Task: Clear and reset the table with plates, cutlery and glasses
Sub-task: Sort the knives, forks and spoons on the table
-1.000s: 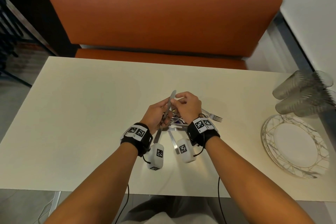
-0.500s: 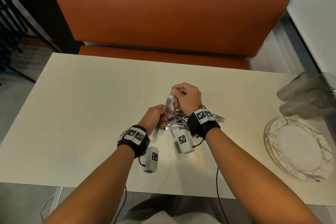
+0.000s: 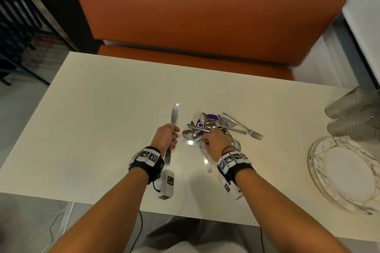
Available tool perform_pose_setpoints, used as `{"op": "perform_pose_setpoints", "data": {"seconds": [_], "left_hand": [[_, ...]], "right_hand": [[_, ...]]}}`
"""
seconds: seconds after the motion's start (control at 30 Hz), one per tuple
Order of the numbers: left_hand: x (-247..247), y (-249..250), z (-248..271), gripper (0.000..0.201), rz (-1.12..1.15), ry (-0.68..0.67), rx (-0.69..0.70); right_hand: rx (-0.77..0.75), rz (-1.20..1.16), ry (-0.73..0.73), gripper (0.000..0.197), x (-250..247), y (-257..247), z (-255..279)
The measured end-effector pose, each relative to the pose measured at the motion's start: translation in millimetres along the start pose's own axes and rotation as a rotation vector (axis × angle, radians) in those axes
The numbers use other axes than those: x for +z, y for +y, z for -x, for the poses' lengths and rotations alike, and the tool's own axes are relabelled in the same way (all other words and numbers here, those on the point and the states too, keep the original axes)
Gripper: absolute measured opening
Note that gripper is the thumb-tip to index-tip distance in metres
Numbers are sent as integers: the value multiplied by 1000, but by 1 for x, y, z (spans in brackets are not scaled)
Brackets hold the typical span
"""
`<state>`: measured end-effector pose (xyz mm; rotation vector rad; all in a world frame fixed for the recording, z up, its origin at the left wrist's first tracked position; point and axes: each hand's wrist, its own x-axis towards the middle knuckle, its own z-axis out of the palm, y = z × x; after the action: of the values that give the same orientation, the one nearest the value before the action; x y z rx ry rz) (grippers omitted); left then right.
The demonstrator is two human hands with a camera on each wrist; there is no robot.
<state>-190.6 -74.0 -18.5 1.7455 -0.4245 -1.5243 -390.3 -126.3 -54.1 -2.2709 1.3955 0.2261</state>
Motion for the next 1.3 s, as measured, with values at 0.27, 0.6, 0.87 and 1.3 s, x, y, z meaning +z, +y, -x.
{"op": "perform_pose_setpoints", "data": {"seconds": [0.27, 0.6, 0.87, 1.3], "left_hand": [[-11, -2, 0, 28, 8, 14, -1], [-16, 2, -3, 33, 8, 35, 20], [-8, 8, -8, 31, -49, 65, 77], [30, 15, 8, 26, 21, -141, 97]], "right_hand": [[-77, 232, -33, 22, 6, -7, -7], [2, -52, -21, 12, -11, -14, -7], [99, -551, 280, 10, -48, -23, -13], [191, -744, 343, 7, -58, -57, -22]]}}
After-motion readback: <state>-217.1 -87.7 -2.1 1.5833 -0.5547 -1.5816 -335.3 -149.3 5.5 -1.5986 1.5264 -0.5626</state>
